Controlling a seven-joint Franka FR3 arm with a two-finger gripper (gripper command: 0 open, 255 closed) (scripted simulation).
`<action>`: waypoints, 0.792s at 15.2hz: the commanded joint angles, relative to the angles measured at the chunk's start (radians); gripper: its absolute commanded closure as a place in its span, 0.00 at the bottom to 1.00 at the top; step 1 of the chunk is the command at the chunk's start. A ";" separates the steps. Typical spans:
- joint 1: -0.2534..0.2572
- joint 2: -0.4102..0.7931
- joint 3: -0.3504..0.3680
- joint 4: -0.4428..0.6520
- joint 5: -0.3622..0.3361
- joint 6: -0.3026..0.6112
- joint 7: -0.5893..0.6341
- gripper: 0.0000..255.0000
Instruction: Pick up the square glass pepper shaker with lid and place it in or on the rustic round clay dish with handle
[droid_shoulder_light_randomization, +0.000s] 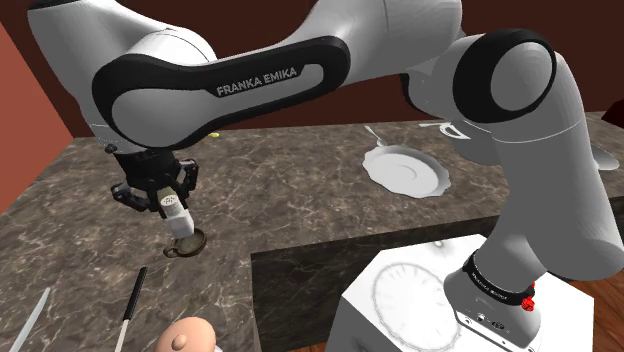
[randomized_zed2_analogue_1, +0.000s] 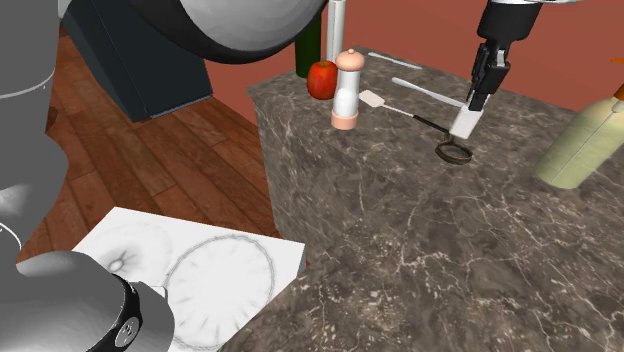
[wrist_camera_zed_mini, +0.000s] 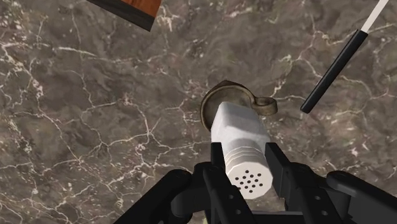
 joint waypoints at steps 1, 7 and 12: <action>-0.005 0.004 -0.002 -0.027 -0.003 0.030 0.006 1.00; -0.005 0.004 -0.002 -0.027 -0.003 0.030 0.006 1.00; -0.005 0.004 -0.002 -0.027 -0.003 0.030 0.006 0.00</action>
